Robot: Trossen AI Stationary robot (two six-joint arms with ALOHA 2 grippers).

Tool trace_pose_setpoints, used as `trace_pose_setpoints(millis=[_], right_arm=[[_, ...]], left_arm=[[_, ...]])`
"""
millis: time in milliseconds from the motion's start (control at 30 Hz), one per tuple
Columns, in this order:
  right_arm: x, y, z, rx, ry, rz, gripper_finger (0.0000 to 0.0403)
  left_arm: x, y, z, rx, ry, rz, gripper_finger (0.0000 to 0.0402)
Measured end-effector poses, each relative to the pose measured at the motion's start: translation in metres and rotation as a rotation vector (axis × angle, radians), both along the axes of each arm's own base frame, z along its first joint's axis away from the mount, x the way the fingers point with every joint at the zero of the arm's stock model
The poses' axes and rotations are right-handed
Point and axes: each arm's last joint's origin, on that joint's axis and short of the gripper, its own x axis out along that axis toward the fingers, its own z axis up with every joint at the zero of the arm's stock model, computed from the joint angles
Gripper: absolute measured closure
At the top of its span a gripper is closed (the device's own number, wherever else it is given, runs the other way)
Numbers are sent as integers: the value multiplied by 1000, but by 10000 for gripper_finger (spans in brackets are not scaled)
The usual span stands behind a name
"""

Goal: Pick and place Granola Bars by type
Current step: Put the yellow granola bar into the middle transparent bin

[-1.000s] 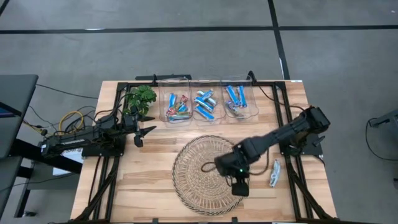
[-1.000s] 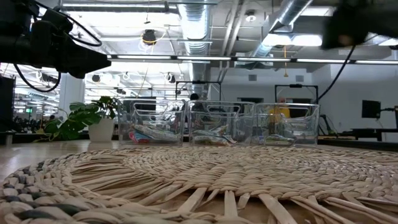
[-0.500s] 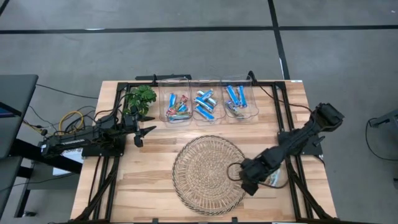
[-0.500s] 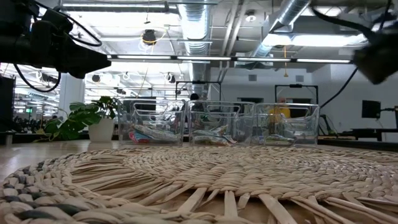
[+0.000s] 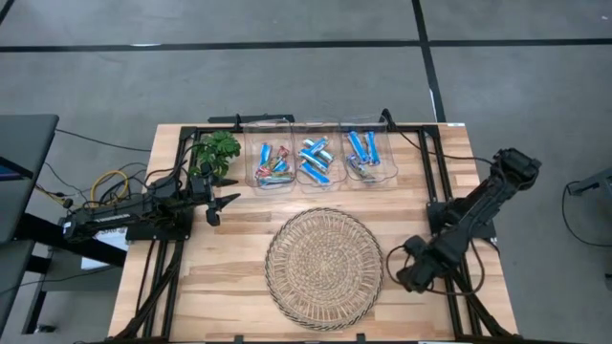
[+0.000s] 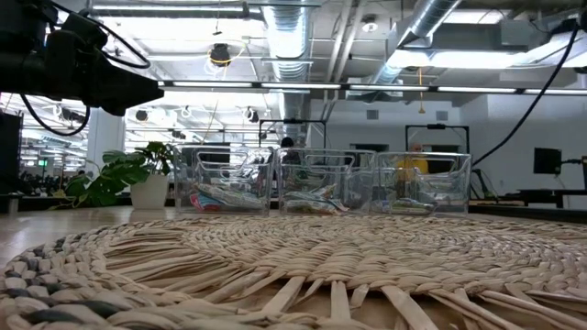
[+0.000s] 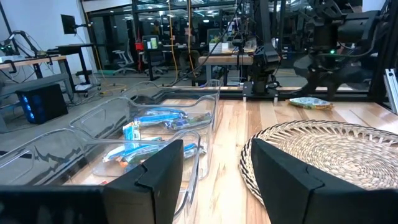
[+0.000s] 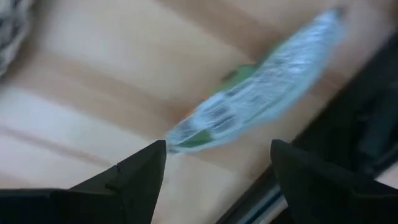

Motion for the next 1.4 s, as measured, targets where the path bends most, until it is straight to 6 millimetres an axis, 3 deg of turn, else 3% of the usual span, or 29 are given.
trace_pose_setpoints(millis=[233,667,800,1133,1267,1400], right_arm=[[-11,-7,-8,-111,62,-67,120],[-10,-20,-44,-20,-1,-97,128],[-7,-21,-44,-5,-17,-74,161],[1,-23,-45,26,-71,-43,304],[8,-23,-43,48,-120,-15,331],[22,-22,-35,55,-287,2,337]], left_arm=[[0,0,0,0,0,0,218],[0,0,0,0,0,0,218],[0,0,0,0,0,0,218],[0,0,0,0,0,0,218],[0,0,0,0,0,0,218],[0,0,0,0,0,0,218]])
